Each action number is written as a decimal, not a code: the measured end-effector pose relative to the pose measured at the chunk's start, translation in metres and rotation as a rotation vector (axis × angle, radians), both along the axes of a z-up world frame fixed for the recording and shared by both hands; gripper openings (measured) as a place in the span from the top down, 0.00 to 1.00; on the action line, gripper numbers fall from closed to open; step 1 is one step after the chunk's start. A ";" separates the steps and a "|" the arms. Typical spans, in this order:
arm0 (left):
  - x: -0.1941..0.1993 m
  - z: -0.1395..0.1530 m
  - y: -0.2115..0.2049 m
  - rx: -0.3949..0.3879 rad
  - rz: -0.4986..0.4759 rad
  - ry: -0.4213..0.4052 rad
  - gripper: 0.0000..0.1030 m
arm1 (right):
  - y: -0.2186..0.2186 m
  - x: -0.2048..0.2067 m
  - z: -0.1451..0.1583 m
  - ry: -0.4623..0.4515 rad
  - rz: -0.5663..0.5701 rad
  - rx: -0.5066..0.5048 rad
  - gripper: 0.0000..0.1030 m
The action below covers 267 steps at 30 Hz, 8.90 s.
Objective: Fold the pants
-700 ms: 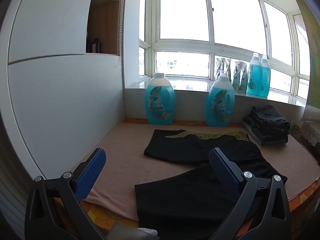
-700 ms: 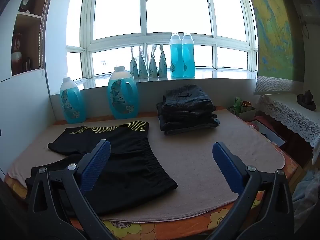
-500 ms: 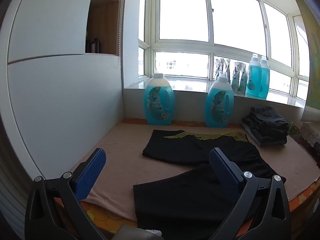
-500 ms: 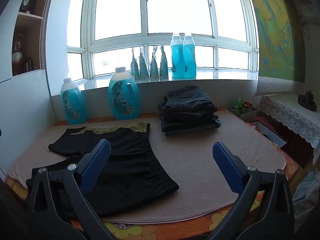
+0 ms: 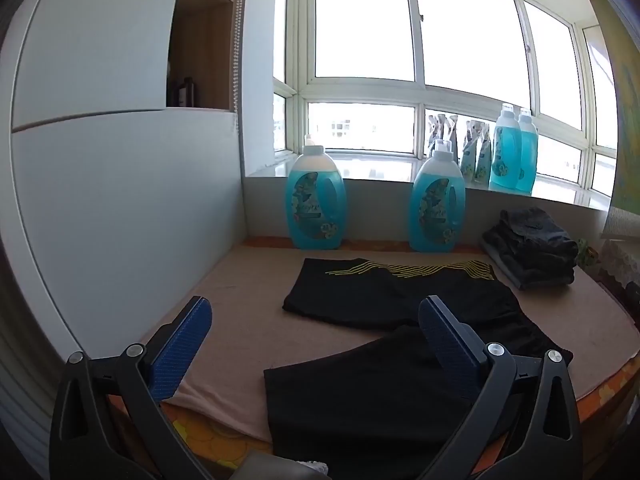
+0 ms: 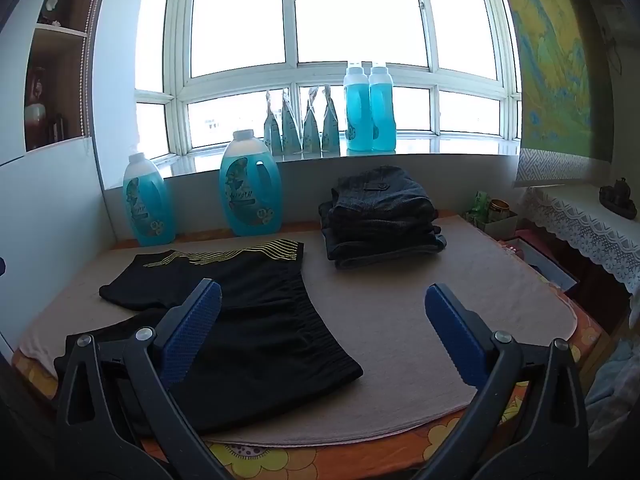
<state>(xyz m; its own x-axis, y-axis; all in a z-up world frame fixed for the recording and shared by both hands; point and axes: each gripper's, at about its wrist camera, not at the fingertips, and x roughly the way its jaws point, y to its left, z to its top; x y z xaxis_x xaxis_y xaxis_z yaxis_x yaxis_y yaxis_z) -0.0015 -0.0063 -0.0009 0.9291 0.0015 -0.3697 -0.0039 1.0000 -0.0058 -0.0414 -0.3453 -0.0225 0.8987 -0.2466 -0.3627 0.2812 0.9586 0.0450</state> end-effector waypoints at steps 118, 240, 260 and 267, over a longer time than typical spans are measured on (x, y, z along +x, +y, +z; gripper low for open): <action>-0.029 -0.171 0.008 0.522 -0.449 0.474 0.66 | 0.091 0.047 -0.121 0.535 0.686 -0.143 0.44; 0.326 -0.150 0.027 0.230 -0.349 0.448 0.60 | -0.115 0.386 -0.097 0.506 0.210 0.137 0.45; 0.308 -0.171 0.040 0.235 -0.306 0.462 0.60 | -0.091 0.406 -0.098 0.490 0.179 0.062 0.77; 0.293 -0.155 0.071 0.172 -0.227 0.424 0.60 | -0.085 0.443 -0.116 0.567 0.140 -0.055 0.77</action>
